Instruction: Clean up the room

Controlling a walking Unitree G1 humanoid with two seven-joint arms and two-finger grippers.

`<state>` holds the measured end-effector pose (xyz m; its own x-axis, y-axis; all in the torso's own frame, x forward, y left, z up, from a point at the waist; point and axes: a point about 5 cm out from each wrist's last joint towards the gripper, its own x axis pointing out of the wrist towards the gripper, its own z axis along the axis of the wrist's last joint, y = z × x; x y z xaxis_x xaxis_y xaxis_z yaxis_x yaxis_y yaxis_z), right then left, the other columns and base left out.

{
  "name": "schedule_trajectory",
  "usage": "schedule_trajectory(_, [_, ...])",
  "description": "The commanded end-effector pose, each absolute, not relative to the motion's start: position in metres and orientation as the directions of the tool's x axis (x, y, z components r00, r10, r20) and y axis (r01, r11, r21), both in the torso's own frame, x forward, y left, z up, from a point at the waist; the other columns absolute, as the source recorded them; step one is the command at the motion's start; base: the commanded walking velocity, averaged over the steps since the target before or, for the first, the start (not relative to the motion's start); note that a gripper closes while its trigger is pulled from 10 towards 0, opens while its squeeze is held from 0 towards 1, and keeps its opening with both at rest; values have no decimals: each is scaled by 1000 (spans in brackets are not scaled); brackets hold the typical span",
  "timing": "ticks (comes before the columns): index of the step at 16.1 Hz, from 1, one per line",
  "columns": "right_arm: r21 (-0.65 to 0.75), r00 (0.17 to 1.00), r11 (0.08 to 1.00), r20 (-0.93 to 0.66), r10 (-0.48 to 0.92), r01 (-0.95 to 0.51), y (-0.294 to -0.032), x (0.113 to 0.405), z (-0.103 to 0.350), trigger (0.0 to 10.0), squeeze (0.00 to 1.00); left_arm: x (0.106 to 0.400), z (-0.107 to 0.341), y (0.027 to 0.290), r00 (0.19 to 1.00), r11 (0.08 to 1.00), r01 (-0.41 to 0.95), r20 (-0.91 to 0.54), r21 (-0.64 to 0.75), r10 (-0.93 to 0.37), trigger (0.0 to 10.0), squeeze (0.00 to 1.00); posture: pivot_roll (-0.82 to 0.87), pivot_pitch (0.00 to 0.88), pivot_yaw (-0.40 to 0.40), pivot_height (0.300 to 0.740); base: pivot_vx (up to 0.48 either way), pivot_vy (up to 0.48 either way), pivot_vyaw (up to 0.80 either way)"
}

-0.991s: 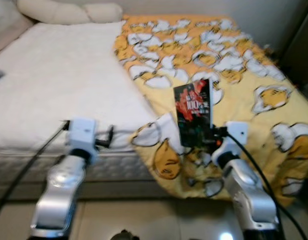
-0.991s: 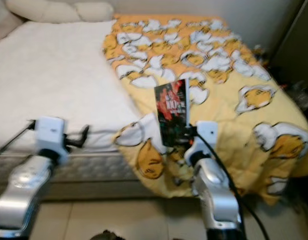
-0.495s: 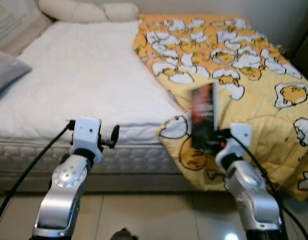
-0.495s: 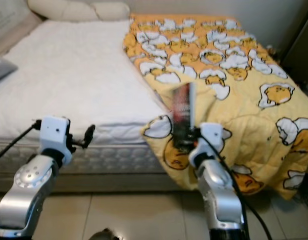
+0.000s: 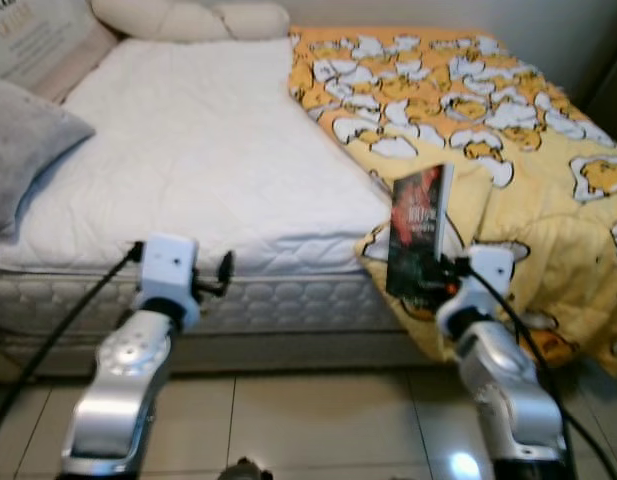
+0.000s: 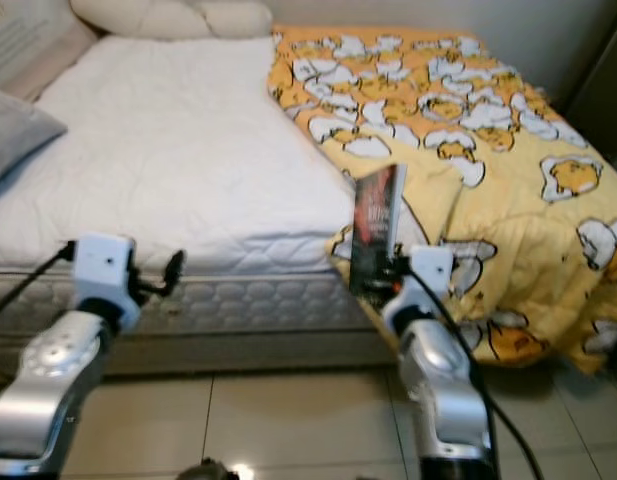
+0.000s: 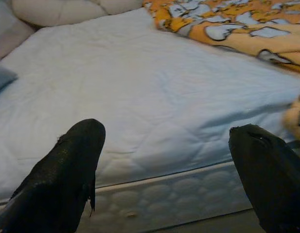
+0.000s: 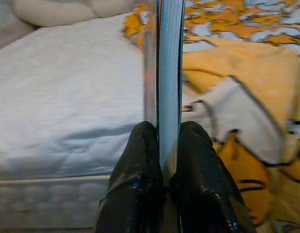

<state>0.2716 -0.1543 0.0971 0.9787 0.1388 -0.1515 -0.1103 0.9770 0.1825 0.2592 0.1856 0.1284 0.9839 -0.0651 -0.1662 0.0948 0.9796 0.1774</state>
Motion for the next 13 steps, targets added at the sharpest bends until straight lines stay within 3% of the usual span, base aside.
schedule_trajectory(1, [165,987,978,-74,142,-128,-156,276,114,10000,0,259,129,181,983,980,108,-166,169,-80,10000,0,75,0,-1,740,0,334,0])
schedule_trajectory(13, [182,986,976,-89,138,-120,-153,276,113,10000,0,260,134,183,988,985,83,-142,148,-62,10000,0,77,0,3,740,0,335,0])
